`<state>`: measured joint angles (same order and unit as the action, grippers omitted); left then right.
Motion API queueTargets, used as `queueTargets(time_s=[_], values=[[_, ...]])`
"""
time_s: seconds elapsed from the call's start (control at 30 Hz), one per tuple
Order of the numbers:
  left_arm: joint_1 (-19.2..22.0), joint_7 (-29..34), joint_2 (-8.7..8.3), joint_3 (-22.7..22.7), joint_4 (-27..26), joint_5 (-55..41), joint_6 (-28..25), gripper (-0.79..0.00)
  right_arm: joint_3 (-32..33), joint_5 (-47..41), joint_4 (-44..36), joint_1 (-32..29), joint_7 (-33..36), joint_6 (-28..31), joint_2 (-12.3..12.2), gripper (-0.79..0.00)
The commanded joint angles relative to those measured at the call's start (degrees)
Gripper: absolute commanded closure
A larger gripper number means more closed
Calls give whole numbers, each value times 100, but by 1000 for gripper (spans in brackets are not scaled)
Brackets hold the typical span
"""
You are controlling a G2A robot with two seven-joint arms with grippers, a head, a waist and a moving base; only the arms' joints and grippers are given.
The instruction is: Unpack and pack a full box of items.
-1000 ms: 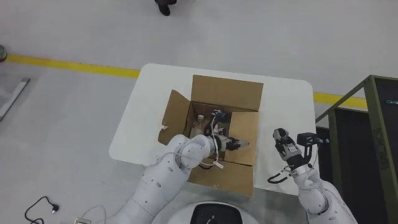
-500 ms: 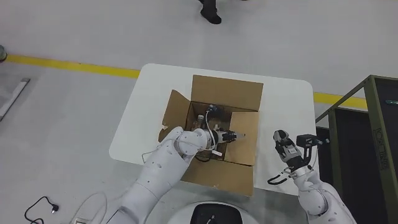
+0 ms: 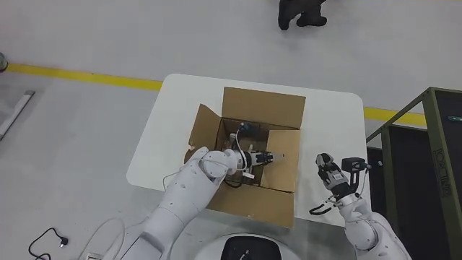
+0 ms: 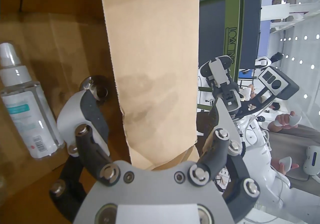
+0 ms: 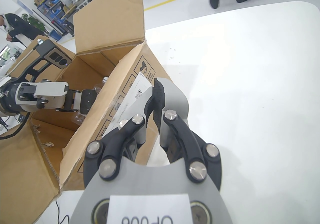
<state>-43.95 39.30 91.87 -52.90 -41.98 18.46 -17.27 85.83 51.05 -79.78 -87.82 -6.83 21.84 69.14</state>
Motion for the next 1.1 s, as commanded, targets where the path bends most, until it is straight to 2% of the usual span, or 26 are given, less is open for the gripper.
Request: queueTargets(time_s=[0.0,0.23,0.5,0.83,1.07], values=[[32,11,24,57,79,-7,-3,-785,37,2,7,-8,-16,-12,-5,0],[81,99,104,161,242,-272,-186,-785,273,-44,1,-108,-47,-60,-35,0],[171,326,136,81,288,-776,-494,-785,346,-52,16,-173,-5,-110,-42,0],[151,622,102,7,-182,-1089,-690,-785,229,16,127,-148,127,-148,-28,0],[78,657,50,-41,-539,-1098,-656,-785,-65,-102,463,49,207,63,18,0]])
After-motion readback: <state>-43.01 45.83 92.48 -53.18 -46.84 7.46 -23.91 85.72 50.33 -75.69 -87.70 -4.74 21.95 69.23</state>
